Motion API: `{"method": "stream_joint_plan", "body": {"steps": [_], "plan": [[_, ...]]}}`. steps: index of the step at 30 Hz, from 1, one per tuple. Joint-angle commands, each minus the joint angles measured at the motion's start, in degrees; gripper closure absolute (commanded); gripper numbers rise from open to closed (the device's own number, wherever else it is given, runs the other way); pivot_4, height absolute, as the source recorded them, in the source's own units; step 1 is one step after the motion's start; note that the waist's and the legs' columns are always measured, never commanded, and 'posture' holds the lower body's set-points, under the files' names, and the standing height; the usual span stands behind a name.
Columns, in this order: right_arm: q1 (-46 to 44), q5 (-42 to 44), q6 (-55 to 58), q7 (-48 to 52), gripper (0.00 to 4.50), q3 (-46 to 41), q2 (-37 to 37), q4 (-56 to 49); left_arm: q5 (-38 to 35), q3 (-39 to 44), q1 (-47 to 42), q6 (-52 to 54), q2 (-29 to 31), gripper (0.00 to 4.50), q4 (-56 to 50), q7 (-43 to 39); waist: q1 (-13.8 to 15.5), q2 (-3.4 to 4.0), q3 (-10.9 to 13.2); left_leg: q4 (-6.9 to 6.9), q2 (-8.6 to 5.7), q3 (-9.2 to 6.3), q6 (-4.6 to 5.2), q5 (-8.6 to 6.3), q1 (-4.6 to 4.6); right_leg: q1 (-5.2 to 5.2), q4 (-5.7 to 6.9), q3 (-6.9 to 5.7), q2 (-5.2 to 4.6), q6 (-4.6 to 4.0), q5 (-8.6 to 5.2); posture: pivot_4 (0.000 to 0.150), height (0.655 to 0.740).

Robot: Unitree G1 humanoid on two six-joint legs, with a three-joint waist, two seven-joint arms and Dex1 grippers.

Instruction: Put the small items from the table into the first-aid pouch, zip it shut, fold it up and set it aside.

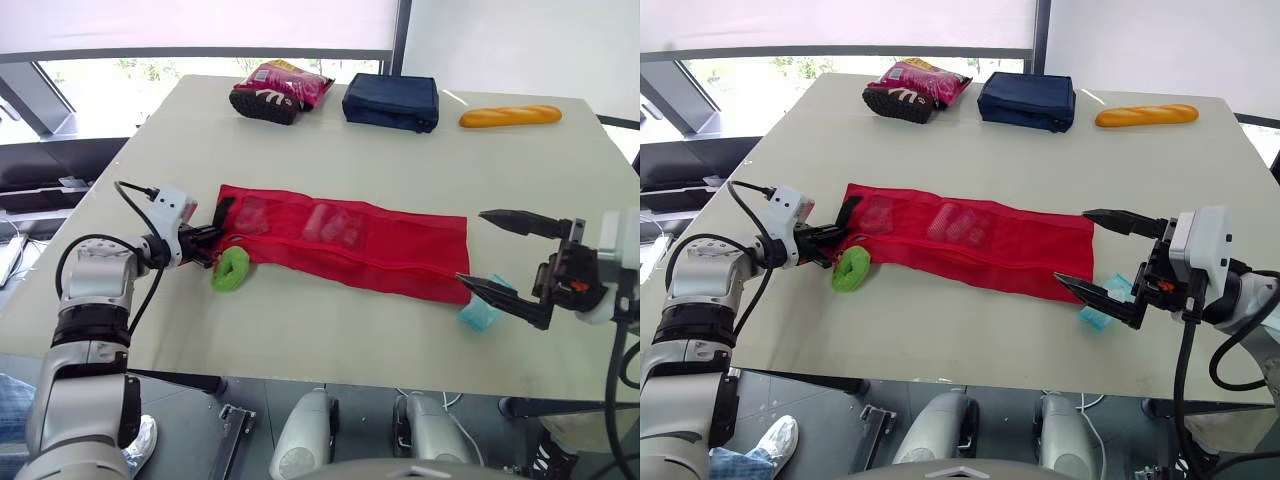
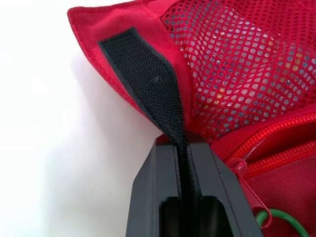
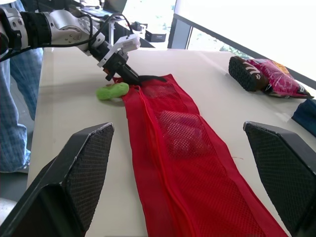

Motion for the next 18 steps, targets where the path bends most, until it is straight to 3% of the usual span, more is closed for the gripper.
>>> {"method": "stream_joint_plan", "body": {"steps": [1, 7, 8, 13, 16, 18], "plan": [[2.0, 0.4, -0.8, -1.5, 0.00, -3.2, 0.7, -3.1, -1.1, 0.6, 1.7, 3.6, 3.2, 3.13, -0.5, -4.4, -0.4, -0.03, 0.0, 0.00, 0.02, 0.00, 0.00, 0.00, 0.00, 0.00, 0.00, 0.00, 0.01, 0.02, -0.01, 0.150, 0.7164], [4.9, 1.5, -0.6, -2.3, 0.00, -6.4, 1.1, -3.9, -1.8, 1.7, 3.3, 1.0, 9.2, 0.30, -0.7, -11.5, -0.9, -0.06, 0.0, -0.03, 0.09, 0.15, 0.00, 0.00, 0.01, -0.08, -0.01, 0.06, 0.01, 0.12, -0.07, 0.150, 0.7164], [5.9, 1.6, -0.6, -2.1, 0.00, -7.4, 1.1, -3.9, -1.9, 1.5, 3.0, 0.4, 10.6, 0.06, -0.5, -13.8, -0.8, -0.07, 0.0, -0.04, 0.09, 0.14, 0.00, 0.00, 0.00, -0.09, -0.01, 0.06, 0.01, 0.12, -0.08, 0.150, 0.7164], [9.6, 1.6, -0.8, -1.3, 0.00, -10.6, 1.1, -3.8, -3.4, 1.0, 0.6, -5.1, 13.0, 0.06, -1.3, -23.6, -0.3, -0.21, 0.1, -0.04, 0.08, 0.12, 0.00, -0.01, -0.09, -0.08, -0.15, 0.02, -0.02, 0.11, -0.08, 0.150, 0.7164], [11.9, 0.9, -1.2, -0.8, 0.00, -12.3, 1.4, -3.7, -8.0, 0.2, -2.6, -3.6, 10.1, 0.06, -9.8, -29.2, 0.3, -0.23, 0.1, -0.04, 0.08, 0.10, 0.01, -0.01, -0.14, -0.07, -0.25, -0.01, -0.03, 0.11, -0.08, 0.150, 0.7164], [12.7, 1.0, -1.2, -1.2, 0.00, -13.0, 1.7, -4.0, -6.8, -2.5, -4.5, -5.1, 7.6, 0.06, -13.3, -29.1, 0.7, -0.23, 0.1, -0.03, 0.08, 0.08, 0.01, -0.01, -0.17, -0.05, -0.33, -0.03, -0.02, 0.07, -0.04, 0.150, 0.7164]]}}
